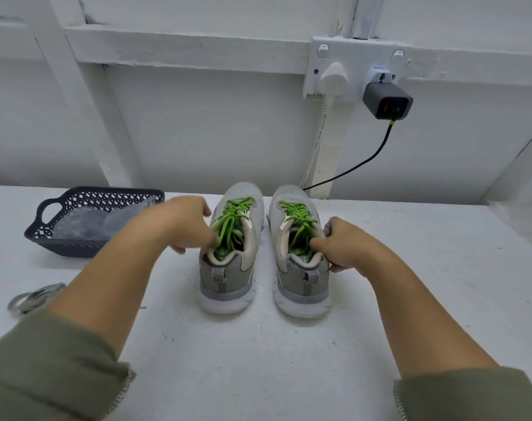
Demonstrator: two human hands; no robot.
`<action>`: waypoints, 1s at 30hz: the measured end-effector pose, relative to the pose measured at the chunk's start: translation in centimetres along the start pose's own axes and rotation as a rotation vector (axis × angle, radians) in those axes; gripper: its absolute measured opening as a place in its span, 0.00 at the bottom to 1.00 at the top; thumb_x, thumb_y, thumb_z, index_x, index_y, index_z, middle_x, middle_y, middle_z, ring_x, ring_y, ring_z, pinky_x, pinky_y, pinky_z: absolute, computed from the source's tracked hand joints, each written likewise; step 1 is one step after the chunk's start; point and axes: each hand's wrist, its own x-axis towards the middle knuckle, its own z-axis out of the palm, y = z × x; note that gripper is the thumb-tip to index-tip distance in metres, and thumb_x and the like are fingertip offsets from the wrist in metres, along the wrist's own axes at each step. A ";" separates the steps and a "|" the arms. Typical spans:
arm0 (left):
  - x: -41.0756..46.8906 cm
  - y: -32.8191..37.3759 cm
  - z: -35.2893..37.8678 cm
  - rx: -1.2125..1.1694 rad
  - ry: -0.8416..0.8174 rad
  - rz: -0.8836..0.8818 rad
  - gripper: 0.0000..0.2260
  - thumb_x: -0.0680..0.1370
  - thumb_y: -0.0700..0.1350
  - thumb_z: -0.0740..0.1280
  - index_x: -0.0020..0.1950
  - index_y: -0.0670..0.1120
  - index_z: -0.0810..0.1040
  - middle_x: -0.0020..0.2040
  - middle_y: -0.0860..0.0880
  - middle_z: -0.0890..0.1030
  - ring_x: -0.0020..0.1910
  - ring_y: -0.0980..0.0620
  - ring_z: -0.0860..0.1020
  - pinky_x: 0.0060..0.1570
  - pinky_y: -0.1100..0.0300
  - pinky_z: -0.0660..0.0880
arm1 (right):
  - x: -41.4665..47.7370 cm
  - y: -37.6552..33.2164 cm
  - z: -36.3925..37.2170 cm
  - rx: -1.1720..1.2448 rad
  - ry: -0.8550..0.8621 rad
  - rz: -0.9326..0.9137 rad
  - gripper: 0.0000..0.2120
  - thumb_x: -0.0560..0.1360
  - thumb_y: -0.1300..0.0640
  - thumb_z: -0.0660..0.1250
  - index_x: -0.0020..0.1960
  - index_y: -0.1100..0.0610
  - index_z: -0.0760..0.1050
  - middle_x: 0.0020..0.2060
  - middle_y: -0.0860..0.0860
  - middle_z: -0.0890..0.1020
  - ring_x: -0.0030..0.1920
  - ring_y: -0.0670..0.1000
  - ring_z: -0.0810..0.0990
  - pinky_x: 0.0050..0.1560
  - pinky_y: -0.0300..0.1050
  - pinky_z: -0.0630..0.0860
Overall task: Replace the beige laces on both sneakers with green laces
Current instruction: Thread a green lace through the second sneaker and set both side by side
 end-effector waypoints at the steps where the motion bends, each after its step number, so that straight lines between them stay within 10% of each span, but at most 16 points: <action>1: -0.1 -0.1 0.5 -0.059 -0.076 -0.030 0.22 0.73 0.46 0.71 0.66 0.43 0.72 0.51 0.45 0.82 0.42 0.47 0.84 0.44 0.55 0.82 | 0.2 -0.1 0.5 0.008 0.017 -0.019 0.08 0.75 0.56 0.65 0.48 0.57 0.66 0.42 0.56 0.77 0.31 0.50 0.76 0.27 0.40 0.74; 8: 1.0 -0.8 3.0 -0.290 0.001 -0.121 0.15 0.67 0.48 0.78 0.43 0.39 0.81 0.36 0.43 0.83 0.31 0.47 0.82 0.39 0.53 0.83 | 0.4 -0.3 1.0 -0.003 0.001 -0.042 0.10 0.73 0.55 0.68 0.46 0.56 0.68 0.38 0.54 0.76 0.34 0.51 0.73 0.30 0.41 0.73; 15: 0.4 -2.4 2.4 -0.479 0.008 -0.035 0.09 0.72 0.48 0.75 0.44 0.43 0.81 0.40 0.45 0.84 0.38 0.50 0.83 0.38 0.57 0.82 | -1.5 -0.6 -1.4 -0.009 0.050 -0.115 0.13 0.73 0.45 0.70 0.49 0.52 0.74 0.45 0.52 0.80 0.43 0.51 0.78 0.46 0.49 0.77; 21: -0.4 -4.6 1.9 -0.461 0.176 0.072 0.14 0.72 0.53 0.74 0.51 0.46 0.80 0.41 0.49 0.83 0.43 0.49 0.83 0.47 0.50 0.81 | -4.6 -4.8 -0.5 -0.094 0.064 -0.323 0.10 0.74 0.44 0.69 0.47 0.50 0.75 0.37 0.48 0.77 0.34 0.46 0.75 0.32 0.40 0.67; 30: -3.7 -11.4 -1.3 -0.313 0.291 0.130 0.09 0.73 0.55 0.72 0.46 0.51 0.82 0.41 0.55 0.82 0.42 0.57 0.80 0.39 0.64 0.74 | -7.2 -9.9 7.0 -0.113 0.034 -0.457 0.07 0.75 0.47 0.68 0.45 0.50 0.75 0.33 0.45 0.75 0.30 0.45 0.72 0.32 0.40 0.66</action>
